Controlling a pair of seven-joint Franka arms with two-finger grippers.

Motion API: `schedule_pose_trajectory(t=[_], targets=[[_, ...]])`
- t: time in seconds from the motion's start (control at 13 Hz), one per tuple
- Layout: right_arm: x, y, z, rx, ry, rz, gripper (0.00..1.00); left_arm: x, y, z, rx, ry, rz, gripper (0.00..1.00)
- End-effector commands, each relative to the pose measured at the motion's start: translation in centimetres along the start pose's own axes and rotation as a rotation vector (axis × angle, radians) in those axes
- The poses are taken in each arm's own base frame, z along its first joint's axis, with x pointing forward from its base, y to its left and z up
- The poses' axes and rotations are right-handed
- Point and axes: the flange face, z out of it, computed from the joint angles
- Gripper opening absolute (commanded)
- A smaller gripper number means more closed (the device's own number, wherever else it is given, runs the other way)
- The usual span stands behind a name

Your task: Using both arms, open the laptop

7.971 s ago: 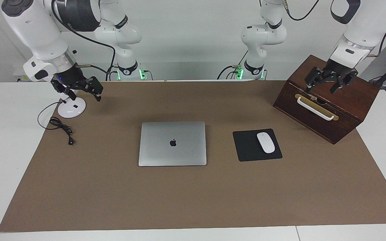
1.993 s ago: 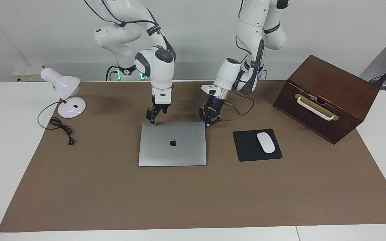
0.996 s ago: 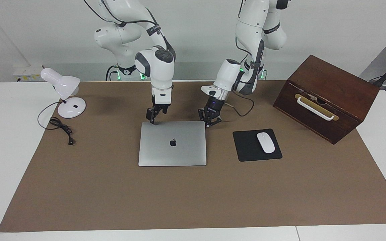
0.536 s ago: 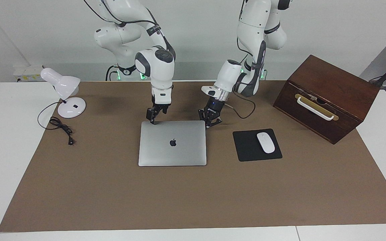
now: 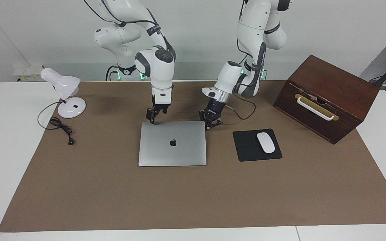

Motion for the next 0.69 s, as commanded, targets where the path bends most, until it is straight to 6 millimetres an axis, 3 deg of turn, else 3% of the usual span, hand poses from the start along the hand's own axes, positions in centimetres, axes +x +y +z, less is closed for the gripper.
schedule_pose_trajectory(t=[0.0,0.61], targets=[[-0.2,-0.1,0.3,-0.016,0.017,-0.022,1.00,0.2,-0.1,0.7,-0.004,0.014,0.025,0.00],[0.5,0.1,1.4,-0.012,0.049,-0.023,1.00,-0.3,0.2,1.0,-0.009,0.003,0.048,0.00]])
